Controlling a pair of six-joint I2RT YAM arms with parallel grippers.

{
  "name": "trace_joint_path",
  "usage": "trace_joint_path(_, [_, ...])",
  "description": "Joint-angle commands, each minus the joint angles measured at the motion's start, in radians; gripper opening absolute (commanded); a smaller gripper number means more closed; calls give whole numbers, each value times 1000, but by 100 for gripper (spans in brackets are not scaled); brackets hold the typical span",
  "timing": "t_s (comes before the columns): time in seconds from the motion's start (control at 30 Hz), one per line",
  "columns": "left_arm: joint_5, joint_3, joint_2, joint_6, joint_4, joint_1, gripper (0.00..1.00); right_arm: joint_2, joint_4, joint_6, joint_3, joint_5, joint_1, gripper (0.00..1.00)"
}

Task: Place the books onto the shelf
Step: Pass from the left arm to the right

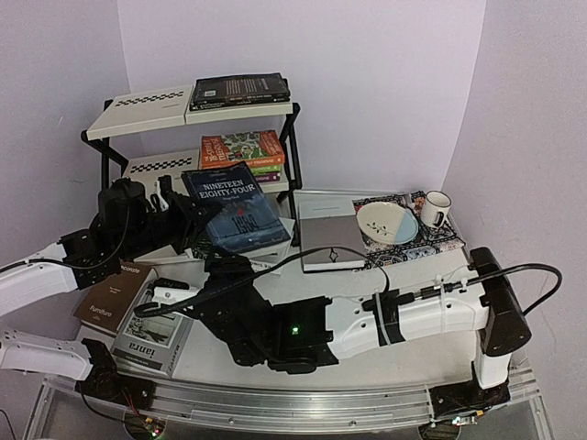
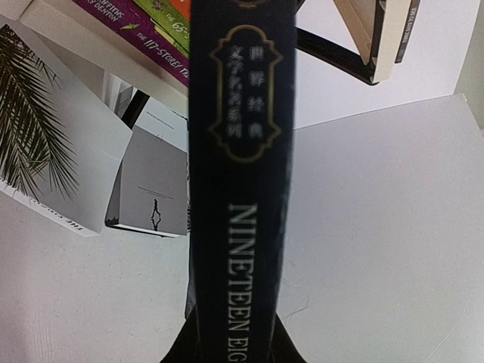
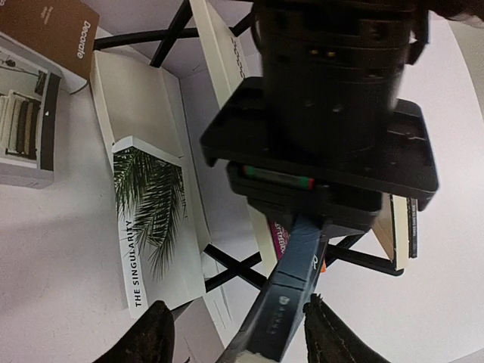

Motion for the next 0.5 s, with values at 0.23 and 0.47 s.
trace_joint_path(0.23, [-12,81,-65,-20,122,-4,13,64,522,-371,-82,80,2,31])
trace_joint_path(0.47, [-26,68,-80,-22,116,-4,14,62,720,-525,-149,70,7,67])
